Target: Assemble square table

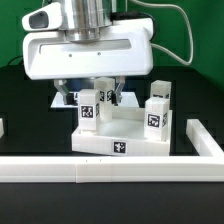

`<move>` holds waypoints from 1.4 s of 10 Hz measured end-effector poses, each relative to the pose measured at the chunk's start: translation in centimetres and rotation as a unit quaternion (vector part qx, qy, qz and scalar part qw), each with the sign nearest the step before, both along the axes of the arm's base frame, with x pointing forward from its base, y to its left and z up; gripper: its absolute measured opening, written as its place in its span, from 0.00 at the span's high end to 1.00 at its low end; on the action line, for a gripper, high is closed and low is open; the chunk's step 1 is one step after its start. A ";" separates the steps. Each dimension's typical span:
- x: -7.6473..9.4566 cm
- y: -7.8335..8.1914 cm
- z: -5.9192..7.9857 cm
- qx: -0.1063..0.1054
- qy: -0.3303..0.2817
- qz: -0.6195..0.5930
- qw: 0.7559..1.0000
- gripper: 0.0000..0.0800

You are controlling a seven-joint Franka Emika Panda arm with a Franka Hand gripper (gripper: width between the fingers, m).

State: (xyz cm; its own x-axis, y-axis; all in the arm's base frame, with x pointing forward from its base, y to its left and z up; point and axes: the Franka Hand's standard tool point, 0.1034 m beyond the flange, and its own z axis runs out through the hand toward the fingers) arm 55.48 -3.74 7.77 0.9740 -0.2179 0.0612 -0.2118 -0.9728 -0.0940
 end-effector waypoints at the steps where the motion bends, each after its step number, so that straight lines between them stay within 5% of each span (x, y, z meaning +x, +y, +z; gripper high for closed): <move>1: 0.0 0.1 0.0 0.000 0.000 0.000 1.000 0.19; 9: -0.1 0.8 -0.2 -0.005 0.002 -0.027 1.000 0.19; 12: -0.1 0.8 -0.3 -0.005 0.003 -0.026 1.000 0.64; 14: -0.1 0.8 -0.3 -0.005 0.003 -0.026 1.000 0.64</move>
Offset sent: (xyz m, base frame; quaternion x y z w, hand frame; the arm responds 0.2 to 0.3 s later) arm 0.0000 0.0000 0.0000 0.0000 0.0000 0.0000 1.0000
